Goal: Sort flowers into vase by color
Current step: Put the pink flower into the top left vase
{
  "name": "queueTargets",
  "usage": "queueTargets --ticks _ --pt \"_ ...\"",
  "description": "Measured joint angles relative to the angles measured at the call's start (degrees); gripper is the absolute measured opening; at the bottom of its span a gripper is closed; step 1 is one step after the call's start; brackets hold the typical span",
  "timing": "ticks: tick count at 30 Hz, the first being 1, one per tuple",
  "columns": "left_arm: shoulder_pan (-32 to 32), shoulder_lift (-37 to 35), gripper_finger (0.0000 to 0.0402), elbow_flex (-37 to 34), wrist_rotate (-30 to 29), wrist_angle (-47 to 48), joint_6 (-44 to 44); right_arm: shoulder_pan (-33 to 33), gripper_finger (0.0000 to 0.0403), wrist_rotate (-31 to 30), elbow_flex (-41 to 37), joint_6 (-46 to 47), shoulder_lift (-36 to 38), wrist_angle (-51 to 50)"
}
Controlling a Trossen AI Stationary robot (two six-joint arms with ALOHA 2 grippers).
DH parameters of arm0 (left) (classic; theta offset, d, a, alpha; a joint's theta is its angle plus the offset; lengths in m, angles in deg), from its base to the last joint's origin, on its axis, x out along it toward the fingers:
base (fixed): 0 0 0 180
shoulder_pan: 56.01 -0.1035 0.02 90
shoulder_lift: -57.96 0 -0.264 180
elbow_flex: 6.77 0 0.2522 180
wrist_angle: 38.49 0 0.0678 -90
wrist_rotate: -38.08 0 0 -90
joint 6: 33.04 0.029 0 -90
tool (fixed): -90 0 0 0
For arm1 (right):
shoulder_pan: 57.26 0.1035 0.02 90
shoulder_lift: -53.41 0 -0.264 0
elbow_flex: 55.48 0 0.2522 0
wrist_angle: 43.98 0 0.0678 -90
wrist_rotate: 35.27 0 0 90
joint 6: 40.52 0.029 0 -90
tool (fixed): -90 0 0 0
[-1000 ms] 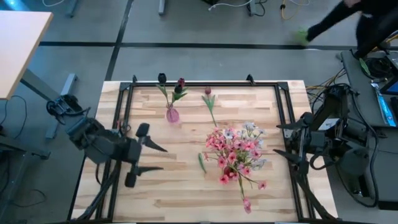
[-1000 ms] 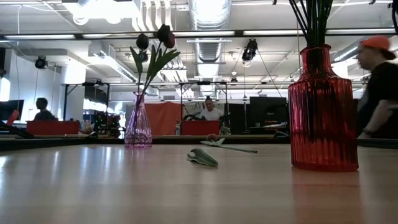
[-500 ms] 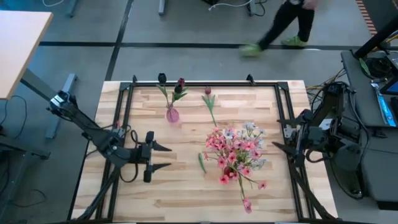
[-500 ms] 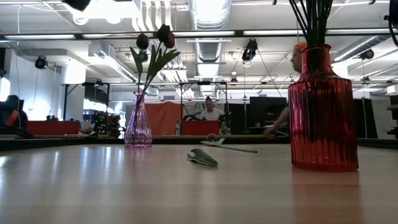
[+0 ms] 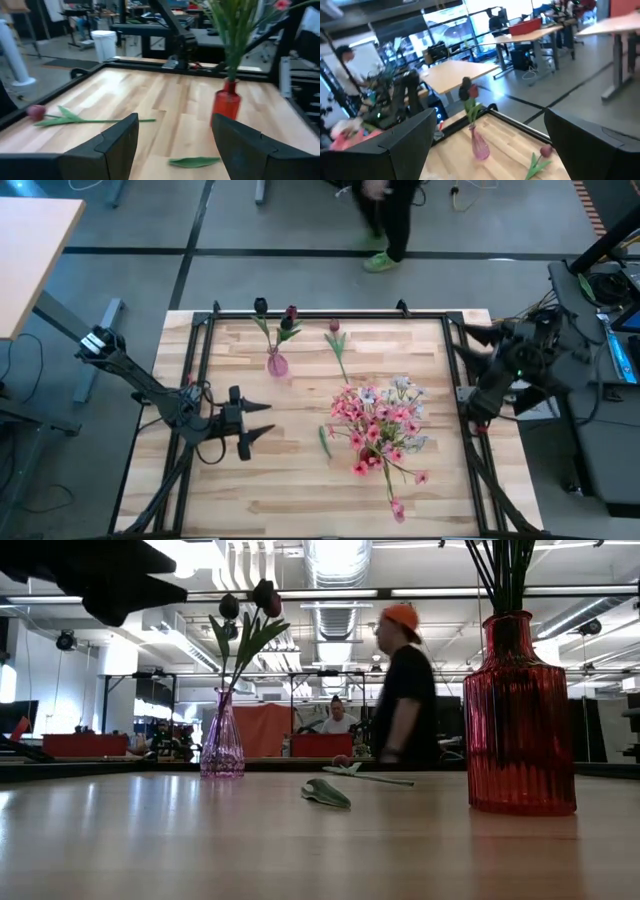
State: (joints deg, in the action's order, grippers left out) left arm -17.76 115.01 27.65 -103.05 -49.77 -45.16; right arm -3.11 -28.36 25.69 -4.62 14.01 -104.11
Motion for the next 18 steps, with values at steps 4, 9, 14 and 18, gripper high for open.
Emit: queueTargets --ticks 4,9,14,18 --pt "-0.68 -0.45 0.0236 -0.52 -3.03 -0.11 2.79 -5.41 0.0363 2.13 0.21 -3.05 -1.13 4.23" --pt "-3.23 -1.72 0.0236 -0.56 -3.39 -0.50 8.36 -14.61 0.0363 7.82 0.52 -8.95 -3.95 11.39" --pt "-7.09 -3.54 0.0236 -0.56 -0.95 -0.48 13.95 -26.73 0.0363 16.65 2.42 -14.02 -7.41 15.41" --pt "-10.92 -5.23 0.0236 -0.56 4.73 -0.50 17.62 -37.53 0.0363 25.99 4.69 -14.52 -10.25 15.39"
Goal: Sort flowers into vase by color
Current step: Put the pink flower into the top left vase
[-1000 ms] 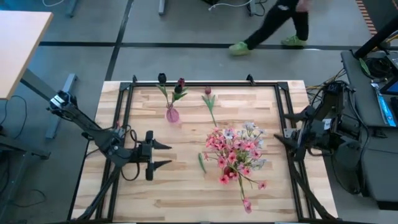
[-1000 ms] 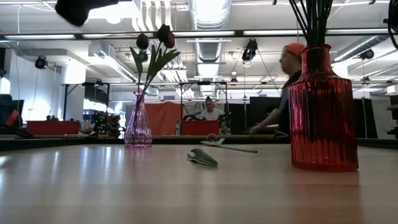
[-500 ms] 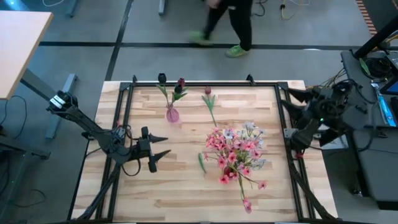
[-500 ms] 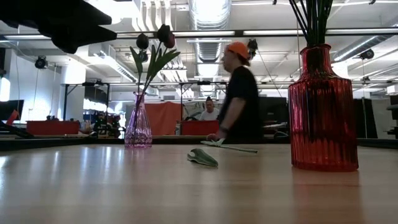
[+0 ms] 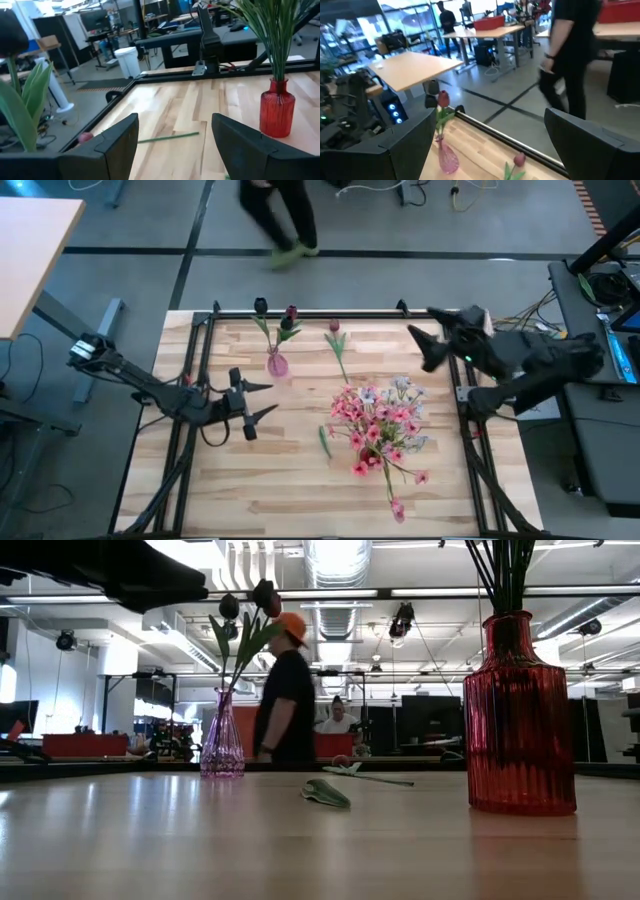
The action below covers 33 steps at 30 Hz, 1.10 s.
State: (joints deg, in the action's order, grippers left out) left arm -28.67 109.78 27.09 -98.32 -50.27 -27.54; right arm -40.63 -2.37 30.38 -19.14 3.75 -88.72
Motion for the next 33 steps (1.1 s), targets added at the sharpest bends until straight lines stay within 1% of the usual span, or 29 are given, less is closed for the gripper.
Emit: queueTargets --ticks 4,6,9,11,14,16,18,21,24,29,33 --pt "-3.65 -1.21 0.0236 0.00 4.82 0.02 4.01 -11.46 0.0363 12.00 3.05 -0.36 -4.32 -0.26" --pt "-5.11 -1.83 0.0236 0.00 6.64 0.02 6.15 -17.20 0.0363 17.38 5.58 -0.74 -6.83 -2.34" --pt "-6.09 -3.24 0.0236 0.00 9.18 0.05 10.05 -26.43 0.0363 21.69 10.12 0.74 -10.56 -8.66" --pt "-6.10 -4.40 0.0236 -0.04 9.88 0.14 12.83 -32.92 0.0363 25.88 13.29 2.41 -13.15 -13.50" --pt "-6.25 -6.81 0.0236 -0.09 9.86 0.14 14.59 -41.81 0.0363 36.28 16.15 6.67 -17.56 -20.71" --pt "-6.25 -8.57 0.0236 -0.09 9.84 0.02 12.44 -46.14 0.0363 44.24 16.78 7.88 -20.88 -24.52" --pt "-6.23 -10.09 0.0236 -0.09 9.84 0.08 7.44 -49.03 0.0363 49.50 16.83 7.69 -24.13 -28.70" --pt "-5.88 -11.72 0.0236 -0.09 9.84 0.06 -0.74 -52.39 0.0363 51.70 17.00 6.05 -28.13 -33.27" --pt "-5.91 -12.82 0.0236 -0.10 9.85 -0.36 -5.64 -54.74 0.0363 54.07 16.11 3.17 -32.55 -34.85" --pt "-5.91 -15.63 0.0236 -0.11 9.62 -4.01 -6.05 -56.63 0.0363 57.59 15.71 -2.33 -40.58 -33.49" --pt "-5.88 -19.39 0.0236 -0.11 9.51 -3.61 -6.06 -56.91 0.0363 59.97 15.69 -7.62 -47.15 -28.41"
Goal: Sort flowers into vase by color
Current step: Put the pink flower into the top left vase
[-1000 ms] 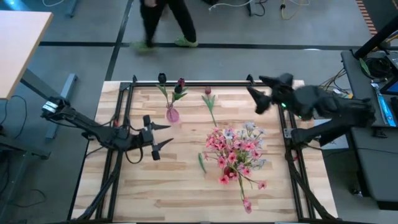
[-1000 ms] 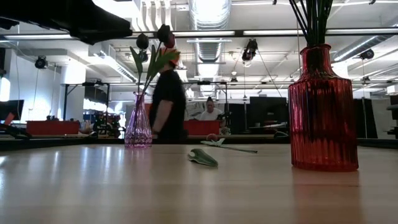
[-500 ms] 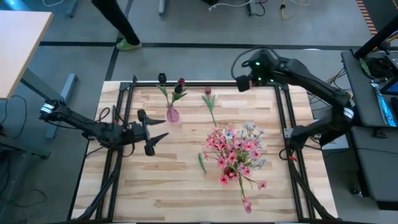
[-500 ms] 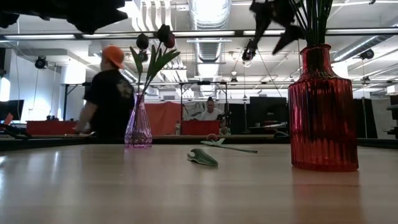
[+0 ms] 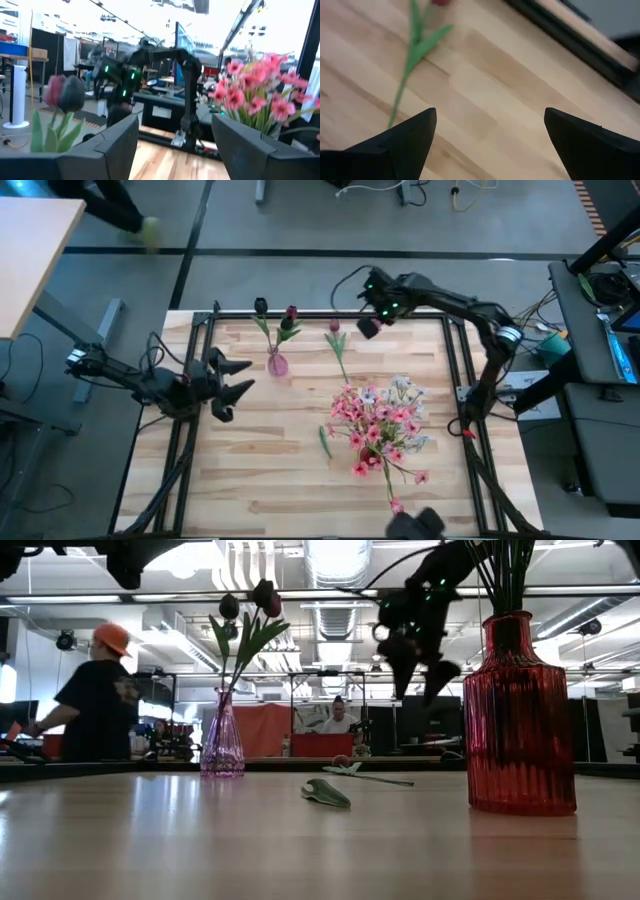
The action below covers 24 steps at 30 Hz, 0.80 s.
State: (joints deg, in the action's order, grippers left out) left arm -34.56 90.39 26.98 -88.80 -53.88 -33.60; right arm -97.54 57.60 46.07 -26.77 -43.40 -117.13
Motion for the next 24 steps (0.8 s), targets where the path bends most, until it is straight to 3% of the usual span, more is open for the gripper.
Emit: queueTargets --ticks 6,12,20,24 --pt "0.09 -4.13 0.0236 0.00 -0.02 2.56 0.02 0.11 0.0363 2.23 -0.22 -8.95 -6.76 6.64" --pt "0.09 -5.36 0.0236 0.00 -0.03 4.05 0.00 0.27 0.0363 3.46 -3.59 -11.67 -4.92 12.28" --pt "0.09 -4.77 0.0236 0.00 -0.02 4.16 1.48 4.12 0.0363 5.94 -29.47 -10.62 5.84 46.70" --pt "0.09 -4.80 0.0236 0.00 -0.04 4.03 3.16 7.90 0.0363 4.22 -37.07 -9.89 8.83 60.34"
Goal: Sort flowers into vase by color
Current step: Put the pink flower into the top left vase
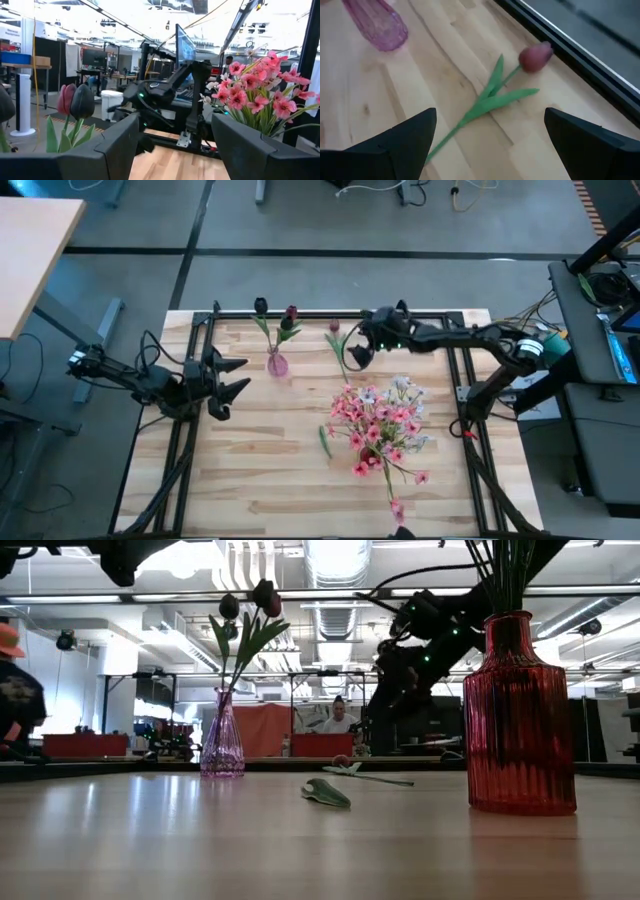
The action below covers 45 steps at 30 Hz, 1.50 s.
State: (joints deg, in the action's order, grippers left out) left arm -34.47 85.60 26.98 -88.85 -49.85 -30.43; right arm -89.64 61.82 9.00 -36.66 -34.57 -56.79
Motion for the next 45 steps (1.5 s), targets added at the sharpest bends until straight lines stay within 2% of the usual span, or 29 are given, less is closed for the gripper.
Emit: queueTargets --ticks 5,12,14,17,23,30,39,42,45 --pt "0.00 -0.15 0.0236 0.00 0.00 -0.29 1.33 3.59 0.0363 -8.02 -6.50 -0.50 0.45 8.58" --pt "0.00 -0.15 0.0236 0.00 0.00 -0.22 2.27 7.17 0.0363 -8.18 -15.57 -1.37 -5.43 33.06" --pt "0.00 -0.20 0.0236 0.00 0.00 -0.23 2.83 7.90 0.0363 -9.97 -16.82 -2.67 -7.91 38.79" --pt "0.00 -0.20 0.0236 0.00 0.00 -0.23 2.93 8.91 0.0363 -13.15 -18.09 -3.45 -11.81 45.60" --pt "0.00 -0.15 0.0236 0.00 0.00 -0.12 3.14 9.39 0.0363 -13.62 -18.28 -4.69 -17.51 55.86" --pt "0.00 -0.15 0.0236 0.00 -0.07 -0.10 4.44 10.02 0.0363 -15.44 -17.48 -2.49 -22.25 58.10" --pt "-0.01 -0.15 0.0236 0.00 -0.12 -0.16 5.71 11.84 0.0360 -14.42 -14.06 -0.24 -26.99 57.93" --pt "0.00 -0.15 0.0236 0.00 -0.13 -0.18 5.71 11.77 0.0339 -14.66 -11.95 0.97 -28.57 56.38" --pt "-0.01 -0.15 0.0236 0.00 -0.13 -0.18 5.71 11.73 0.0298 -15.57 -10.32 0.89 -29.68 54.52"
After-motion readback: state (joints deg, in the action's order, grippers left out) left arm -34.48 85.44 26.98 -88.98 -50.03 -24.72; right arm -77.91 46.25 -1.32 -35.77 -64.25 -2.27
